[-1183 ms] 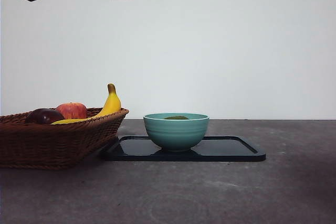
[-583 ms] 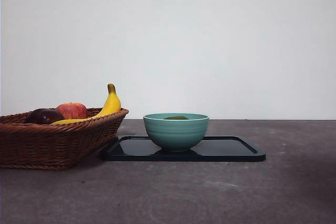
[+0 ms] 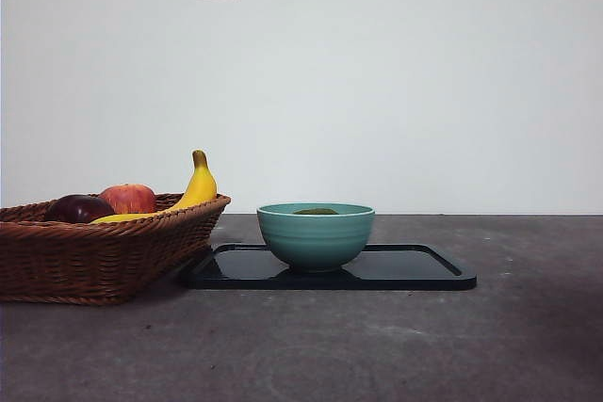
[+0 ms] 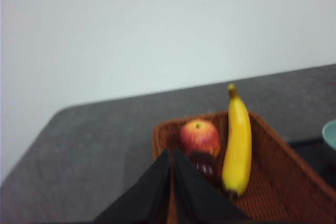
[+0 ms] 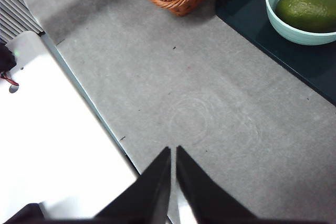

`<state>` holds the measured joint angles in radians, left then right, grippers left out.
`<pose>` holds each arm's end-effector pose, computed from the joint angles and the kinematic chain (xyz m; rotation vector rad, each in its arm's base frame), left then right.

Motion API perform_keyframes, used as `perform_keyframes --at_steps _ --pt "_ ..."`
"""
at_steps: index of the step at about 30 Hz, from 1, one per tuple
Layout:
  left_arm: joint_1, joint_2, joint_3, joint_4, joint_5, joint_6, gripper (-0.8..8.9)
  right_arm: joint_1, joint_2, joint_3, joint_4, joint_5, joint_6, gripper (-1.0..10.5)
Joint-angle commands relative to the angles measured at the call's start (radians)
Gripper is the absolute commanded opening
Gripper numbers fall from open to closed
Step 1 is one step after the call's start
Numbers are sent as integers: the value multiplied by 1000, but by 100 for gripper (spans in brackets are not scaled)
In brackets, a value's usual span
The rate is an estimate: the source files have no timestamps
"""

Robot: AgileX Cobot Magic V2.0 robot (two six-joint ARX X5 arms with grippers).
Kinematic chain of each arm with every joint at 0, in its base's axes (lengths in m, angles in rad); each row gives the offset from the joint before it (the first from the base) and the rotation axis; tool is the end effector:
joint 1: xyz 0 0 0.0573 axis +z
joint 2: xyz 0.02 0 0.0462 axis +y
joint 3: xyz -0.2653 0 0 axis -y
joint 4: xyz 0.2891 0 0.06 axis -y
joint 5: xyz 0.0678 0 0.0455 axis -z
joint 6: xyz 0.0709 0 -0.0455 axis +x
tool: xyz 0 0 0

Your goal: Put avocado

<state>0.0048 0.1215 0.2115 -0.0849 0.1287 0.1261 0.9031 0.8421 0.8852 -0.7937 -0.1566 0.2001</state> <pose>0.1773 -0.0082 0.2221 0.1263 -0.0129 -0.1234 0.1340 0.1878 0.2798 -0.1128 0.8255 0.9263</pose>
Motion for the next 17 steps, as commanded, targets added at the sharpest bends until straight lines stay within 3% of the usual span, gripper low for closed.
perform_keyframes --at_steps 1,17 --pt "2 -22 -53 10 -2 -26 8 11 5 9 8 0 9 8" --pt "2 -119 -196 -7 -9 -27 8 11 5 9 8 0 9 8"
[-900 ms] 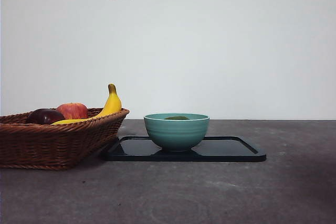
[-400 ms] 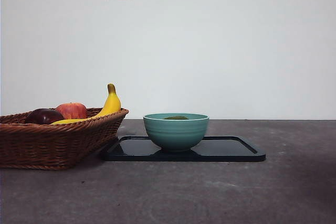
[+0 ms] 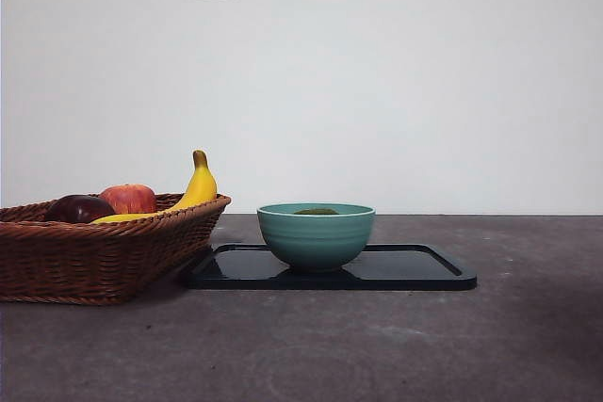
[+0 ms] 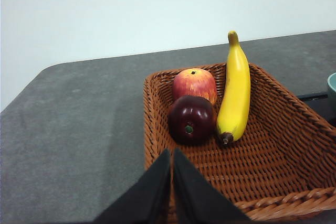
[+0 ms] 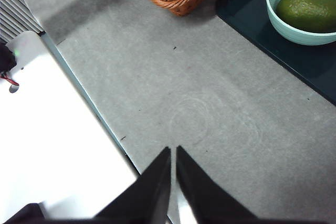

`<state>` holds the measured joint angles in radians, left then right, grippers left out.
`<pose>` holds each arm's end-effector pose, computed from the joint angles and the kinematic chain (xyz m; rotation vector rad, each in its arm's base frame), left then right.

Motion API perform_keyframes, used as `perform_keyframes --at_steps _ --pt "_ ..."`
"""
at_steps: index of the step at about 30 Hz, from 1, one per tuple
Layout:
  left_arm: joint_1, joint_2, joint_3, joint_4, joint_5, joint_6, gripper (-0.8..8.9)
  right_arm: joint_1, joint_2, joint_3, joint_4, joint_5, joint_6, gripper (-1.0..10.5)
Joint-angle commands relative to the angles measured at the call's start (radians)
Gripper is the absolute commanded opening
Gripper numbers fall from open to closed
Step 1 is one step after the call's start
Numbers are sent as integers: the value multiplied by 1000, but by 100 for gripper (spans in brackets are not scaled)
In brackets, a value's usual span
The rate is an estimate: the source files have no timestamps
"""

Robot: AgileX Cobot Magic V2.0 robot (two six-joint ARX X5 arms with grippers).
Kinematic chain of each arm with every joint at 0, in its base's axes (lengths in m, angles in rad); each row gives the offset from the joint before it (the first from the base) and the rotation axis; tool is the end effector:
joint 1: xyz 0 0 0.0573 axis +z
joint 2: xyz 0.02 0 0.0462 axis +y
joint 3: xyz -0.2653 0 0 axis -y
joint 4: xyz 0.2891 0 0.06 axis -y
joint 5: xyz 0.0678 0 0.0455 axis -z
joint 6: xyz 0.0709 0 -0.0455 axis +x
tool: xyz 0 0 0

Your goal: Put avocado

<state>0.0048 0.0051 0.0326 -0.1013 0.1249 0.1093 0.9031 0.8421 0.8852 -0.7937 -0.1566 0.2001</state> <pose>0.1799 -0.0080 0.1626 0.1043 0.0671 -0.1239 0.1340 0.1878 0.2798 -0.1128 0.8255 0.9263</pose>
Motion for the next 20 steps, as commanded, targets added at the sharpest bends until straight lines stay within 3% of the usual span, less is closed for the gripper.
perform_keyframes --at_steps 1,8,20 --pt "2 -2 -22 4 -5 -14 8 11 5 9 8 0 9 8" --pt "2 -2 -22 -81 -5 -26 8 11 5 9 8 0 9 8" --pt "2 -2 -21 -80 -5 -24 8 11 5 9 8 0 9 8"
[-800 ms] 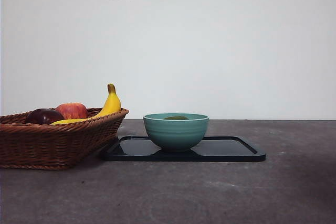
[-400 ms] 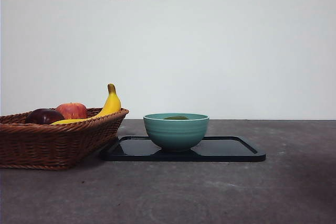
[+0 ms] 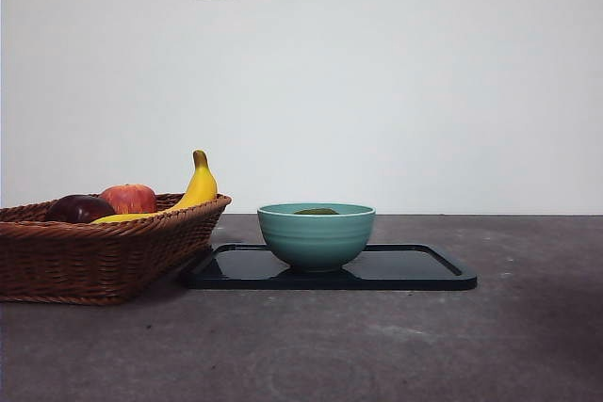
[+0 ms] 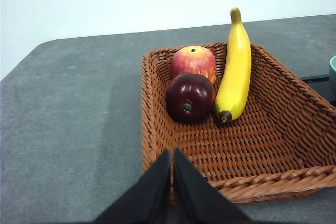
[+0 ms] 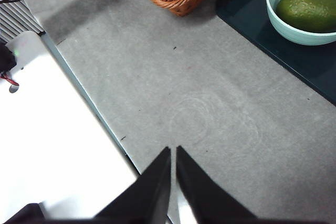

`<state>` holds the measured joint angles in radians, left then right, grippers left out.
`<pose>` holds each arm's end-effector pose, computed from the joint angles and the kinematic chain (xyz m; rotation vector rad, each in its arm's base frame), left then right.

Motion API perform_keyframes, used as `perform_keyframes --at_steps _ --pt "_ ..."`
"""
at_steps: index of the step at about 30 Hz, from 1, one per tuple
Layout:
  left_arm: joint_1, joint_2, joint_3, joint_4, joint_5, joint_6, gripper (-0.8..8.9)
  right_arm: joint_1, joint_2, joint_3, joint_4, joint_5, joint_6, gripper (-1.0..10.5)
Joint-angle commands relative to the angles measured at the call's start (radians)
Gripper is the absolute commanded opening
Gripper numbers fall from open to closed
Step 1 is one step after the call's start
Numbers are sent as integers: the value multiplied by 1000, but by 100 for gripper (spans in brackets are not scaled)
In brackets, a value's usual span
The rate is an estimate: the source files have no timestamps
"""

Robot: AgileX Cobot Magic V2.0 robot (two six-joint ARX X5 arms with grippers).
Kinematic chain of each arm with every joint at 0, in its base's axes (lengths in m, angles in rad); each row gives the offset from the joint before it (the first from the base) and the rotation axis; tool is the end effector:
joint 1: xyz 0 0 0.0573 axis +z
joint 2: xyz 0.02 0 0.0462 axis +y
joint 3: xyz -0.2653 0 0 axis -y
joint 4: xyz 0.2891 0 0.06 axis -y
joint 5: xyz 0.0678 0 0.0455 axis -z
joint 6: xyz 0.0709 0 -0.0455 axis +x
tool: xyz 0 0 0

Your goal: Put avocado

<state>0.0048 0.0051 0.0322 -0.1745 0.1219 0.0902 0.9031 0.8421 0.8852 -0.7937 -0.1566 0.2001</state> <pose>0.1788 -0.0078 0.1524 0.0806 0.1418 -0.1234 0.1340 0.1878 0.2798 -0.1128 0.8255 0.9263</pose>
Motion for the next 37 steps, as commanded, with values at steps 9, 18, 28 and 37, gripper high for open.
perform_keyframes --at_steps 9,18,28,37 --pt "2 -2 -21 -7 -2 -5 8 11 5 9 8 0 9 8" --pt "2 -2 -21 -7 -2 -5 8 -209 -119 -6 58 3 -77 8" --pt "2 -2 -21 -7 -2 -5 8 -647 -438 -308 383 31 -168 8" --pt "2 -2 -21 -7 -2 -5 8 -818 -672 -616 622 35 -167 8"
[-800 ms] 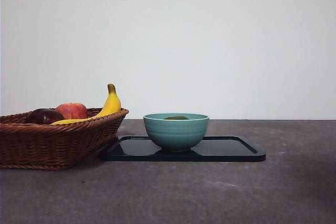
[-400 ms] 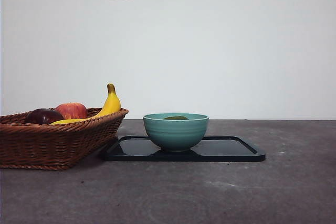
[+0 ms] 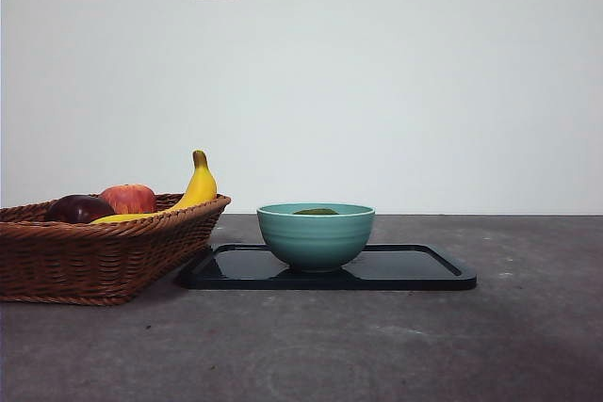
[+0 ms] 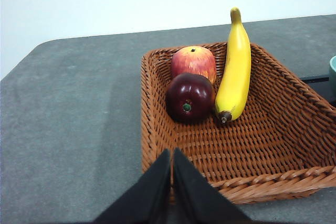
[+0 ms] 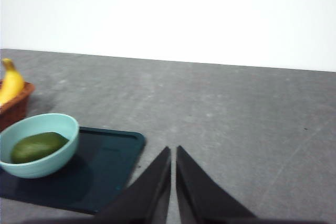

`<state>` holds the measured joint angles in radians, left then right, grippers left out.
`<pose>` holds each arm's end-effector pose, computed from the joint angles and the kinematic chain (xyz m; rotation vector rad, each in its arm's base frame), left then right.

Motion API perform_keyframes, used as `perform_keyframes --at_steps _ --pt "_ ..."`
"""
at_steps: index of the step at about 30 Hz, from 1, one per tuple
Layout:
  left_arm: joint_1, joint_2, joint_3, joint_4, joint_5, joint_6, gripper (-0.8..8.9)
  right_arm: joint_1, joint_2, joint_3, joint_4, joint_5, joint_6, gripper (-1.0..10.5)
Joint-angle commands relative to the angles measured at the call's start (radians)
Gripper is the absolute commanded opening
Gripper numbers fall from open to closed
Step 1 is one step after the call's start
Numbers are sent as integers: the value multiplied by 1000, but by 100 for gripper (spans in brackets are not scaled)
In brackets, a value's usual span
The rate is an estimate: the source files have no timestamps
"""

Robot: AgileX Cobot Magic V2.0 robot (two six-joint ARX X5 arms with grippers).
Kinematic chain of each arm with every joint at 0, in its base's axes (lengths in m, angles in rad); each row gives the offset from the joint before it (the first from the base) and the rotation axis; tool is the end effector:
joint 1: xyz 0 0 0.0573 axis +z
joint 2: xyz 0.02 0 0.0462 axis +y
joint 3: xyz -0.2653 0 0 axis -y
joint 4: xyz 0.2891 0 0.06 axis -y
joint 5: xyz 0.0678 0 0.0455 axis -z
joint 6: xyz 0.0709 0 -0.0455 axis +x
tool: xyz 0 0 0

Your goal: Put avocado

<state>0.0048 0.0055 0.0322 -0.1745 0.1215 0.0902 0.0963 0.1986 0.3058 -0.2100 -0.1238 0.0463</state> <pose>0.1788 -0.0077 0.1523 0.0806 0.1422 -0.1231 0.1767 0.0259 0.2323 0.0475 0.1081 0.2175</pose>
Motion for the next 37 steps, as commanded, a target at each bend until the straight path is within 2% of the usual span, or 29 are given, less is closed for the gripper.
perform_keyframes --at_steps 1,6,13,24,37 --pt "2 -2 -21 -7 -2 -5 8 -19 -47 -64 57 2 -13 8" --pt "2 -2 -21 -7 -2 -5 8 -53 -119 -164 106 3 -10 8" --pt "2 -2 -21 -7 -2 -5 8 -64 -183 -240 105 53 -8 8" --pt "2 -2 -21 -7 -2 -5 8 -64 -195 -295 66 53 41 8" --pt "2 -2 -21 -7 -2 -5 8 -64 -195 -294 55 53 53 8"
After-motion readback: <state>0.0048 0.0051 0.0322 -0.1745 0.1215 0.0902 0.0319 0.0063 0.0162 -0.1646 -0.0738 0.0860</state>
